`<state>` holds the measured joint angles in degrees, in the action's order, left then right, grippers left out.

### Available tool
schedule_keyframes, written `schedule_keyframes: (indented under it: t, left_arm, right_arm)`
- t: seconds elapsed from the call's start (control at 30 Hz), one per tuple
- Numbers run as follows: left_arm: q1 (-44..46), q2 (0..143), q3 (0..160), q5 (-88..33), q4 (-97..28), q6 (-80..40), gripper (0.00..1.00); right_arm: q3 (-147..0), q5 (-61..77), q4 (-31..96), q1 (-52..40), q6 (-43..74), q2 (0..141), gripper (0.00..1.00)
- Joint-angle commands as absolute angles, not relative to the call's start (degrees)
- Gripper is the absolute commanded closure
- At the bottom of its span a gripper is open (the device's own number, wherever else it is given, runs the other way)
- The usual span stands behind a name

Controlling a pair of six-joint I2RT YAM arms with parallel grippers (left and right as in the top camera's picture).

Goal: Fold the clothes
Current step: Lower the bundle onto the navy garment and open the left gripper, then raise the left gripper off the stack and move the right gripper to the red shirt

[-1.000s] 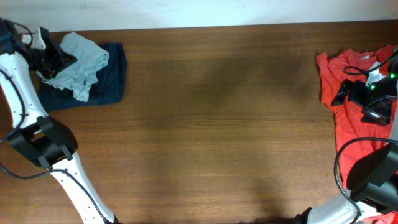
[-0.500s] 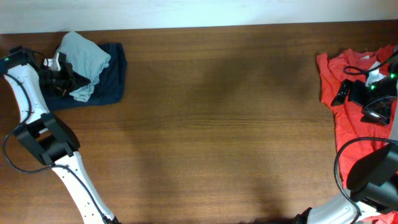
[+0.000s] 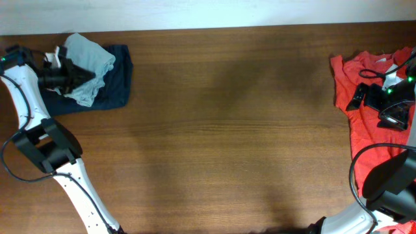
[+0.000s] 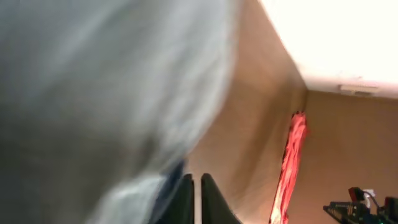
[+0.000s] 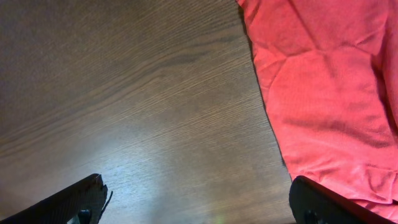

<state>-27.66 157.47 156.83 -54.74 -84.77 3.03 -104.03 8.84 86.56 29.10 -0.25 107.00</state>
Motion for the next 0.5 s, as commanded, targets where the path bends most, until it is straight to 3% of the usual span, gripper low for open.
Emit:
schedule_keyframes:
  t: [0.0,0.2,0.47]
  left_arm:
    - [-27.5,150.0,157.2,-57.7,-82.1,-0.4,0.9]
    - [-27.5,149.1,157.2,-57.6,-71.5,-7.1,0.88]
    - [-27.4,149.2,156.5,-46.2,-62.2,-12.4,0.87]
  right_arm:
    - [-104.1,8.3,86.5,29.3,-0.3,106.6,0.01]
    - [-104.1,8.3,86.5,29.3,-0.3,106.6,0.01]
    - [-104.1,8.3,86.5,29.3,-0.3,106.6,0.01]
